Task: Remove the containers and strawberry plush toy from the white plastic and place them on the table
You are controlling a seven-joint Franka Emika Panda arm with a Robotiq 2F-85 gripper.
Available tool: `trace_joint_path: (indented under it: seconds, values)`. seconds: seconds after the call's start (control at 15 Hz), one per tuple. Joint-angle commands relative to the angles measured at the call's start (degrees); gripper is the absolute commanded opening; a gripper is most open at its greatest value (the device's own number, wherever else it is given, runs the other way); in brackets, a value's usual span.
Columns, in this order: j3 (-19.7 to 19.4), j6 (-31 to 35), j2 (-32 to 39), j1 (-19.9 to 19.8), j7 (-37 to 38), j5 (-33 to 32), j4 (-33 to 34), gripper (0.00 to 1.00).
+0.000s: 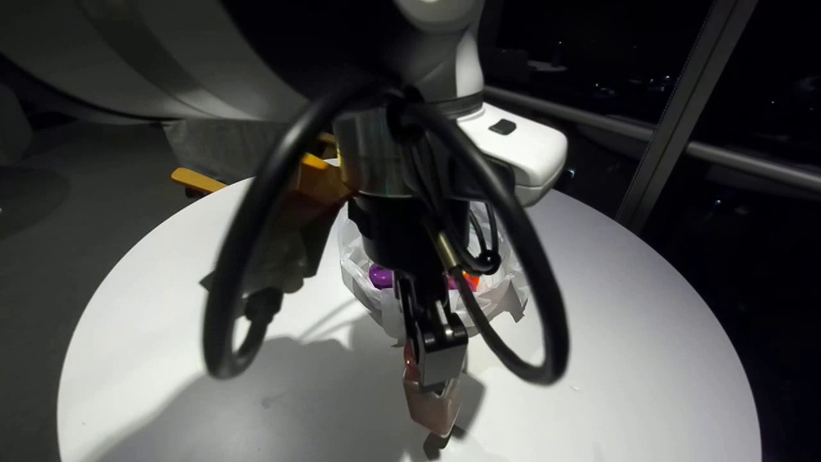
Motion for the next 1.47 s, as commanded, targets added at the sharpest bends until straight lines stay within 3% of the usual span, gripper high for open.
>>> trace_joint_path:
  seconds: [0.0, 0.27, 0.53, 0.67, 1.2, 1.27, 1.33, 1.4]
  values:
    - [-1.3, 9.8, -1.0, -1.6, 1.6, 1.1, -2.0, 0.25]
    - [1.8, 15.4, 0.9, -3.1, -7.4, 14.4, -1.8, 0.25]
    - [6.5, 9.9, 2.3, -3.4, -20.3, 26.6, 1.1, 0.25]
    - [6.5, 6.9, 2.9, -2.9, -23.9, 28.4, 2.5, 0.25]
    - [3.3, -6.9, 7.3, -1.4, -24.5, 23.1, 8.7, 0.25]
    - [3.3, -7.6, 7.6, -1.4, -24.6, 23.0, 9.3, 0.33]
    - [3.1, -8.3, 7.8, -1.3, -24.3, 22.7, 9.7, 0.75]
    - [2.8, -8.8, 7.6, -1.2, -24.0, 22.2, 9.9, 0.75]
